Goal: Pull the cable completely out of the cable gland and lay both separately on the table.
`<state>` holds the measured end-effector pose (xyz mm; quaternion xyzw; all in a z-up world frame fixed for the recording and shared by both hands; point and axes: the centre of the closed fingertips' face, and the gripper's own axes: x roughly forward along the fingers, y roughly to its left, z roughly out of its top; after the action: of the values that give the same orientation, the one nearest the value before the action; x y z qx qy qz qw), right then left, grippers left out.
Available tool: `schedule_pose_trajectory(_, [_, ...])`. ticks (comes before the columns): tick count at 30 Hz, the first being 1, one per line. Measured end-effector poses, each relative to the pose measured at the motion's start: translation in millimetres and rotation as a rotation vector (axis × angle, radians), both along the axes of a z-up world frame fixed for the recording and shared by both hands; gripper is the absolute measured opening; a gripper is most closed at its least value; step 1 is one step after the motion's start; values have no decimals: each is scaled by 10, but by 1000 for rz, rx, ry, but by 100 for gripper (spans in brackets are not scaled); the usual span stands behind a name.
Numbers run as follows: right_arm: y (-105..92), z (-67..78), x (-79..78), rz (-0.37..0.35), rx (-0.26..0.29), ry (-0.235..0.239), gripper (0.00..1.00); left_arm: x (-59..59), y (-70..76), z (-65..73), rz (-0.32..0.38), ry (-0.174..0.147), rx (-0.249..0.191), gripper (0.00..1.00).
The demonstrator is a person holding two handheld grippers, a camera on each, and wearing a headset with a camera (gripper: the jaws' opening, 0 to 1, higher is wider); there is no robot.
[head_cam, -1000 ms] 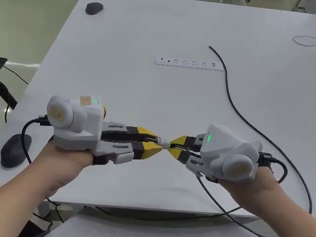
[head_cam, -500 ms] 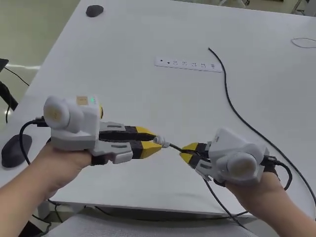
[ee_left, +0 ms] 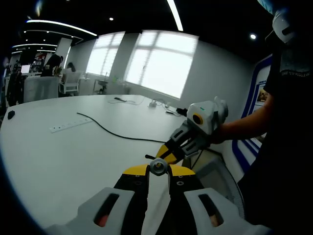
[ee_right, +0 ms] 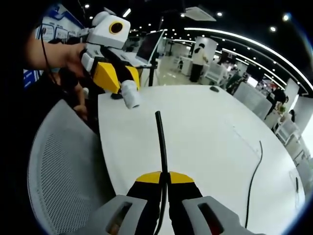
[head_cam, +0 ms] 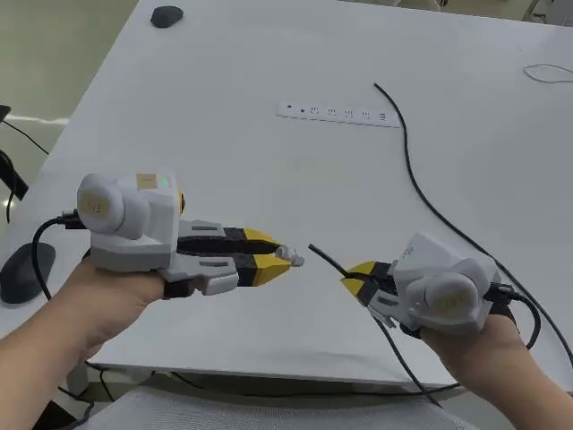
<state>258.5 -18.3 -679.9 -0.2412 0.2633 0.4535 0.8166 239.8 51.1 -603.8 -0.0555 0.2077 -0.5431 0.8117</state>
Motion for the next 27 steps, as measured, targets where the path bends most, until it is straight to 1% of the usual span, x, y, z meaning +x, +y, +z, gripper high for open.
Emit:
schedule_pose_trajectory(6, [46,14,30,-8,-7,12,0,7,48,13,5,-2,-7,15])
schedule_pose_trajectory(10, [96,15,107,-24,-13,20,0,-4,129,-13,8,3,-15,15])
schedule_pose_trajectory(15, [184,58,222,-50,-16,21,0,-2,224,-76,10,5,-17,15])
schedule_pose_trajectory(17, [237,83,279,-56,-17,19,0,4,258,-93,11,-1,-21,15])
schedule_pose_trajectory(19, [290,93,344,-47,-40,1,0,1,292,-108,10,-1,-24,15])
schedule_pose_trajectory(20, [325,90,373,-43,-53,-1,0,-2,315,-109,10,-8,-24,15])
schedule_pose_trajectory(22, [396,90,438,-47,-56,8,0,-5,353,-117,11,-5,-27,15])
schedule_pose_trajectory(25, [486,93,509,-51,-57,14,0,-17,440,-169,14,-1,-24,15])
schedule_pose_trajectory(26, [535,86,538,-48,-62,14,0,-21,464,-180,16,2,-23,15])
schedule_pose_trajectory(27, [571,79,559,-37,-71,3,0,-24,492,-191,17,2,-22,15])
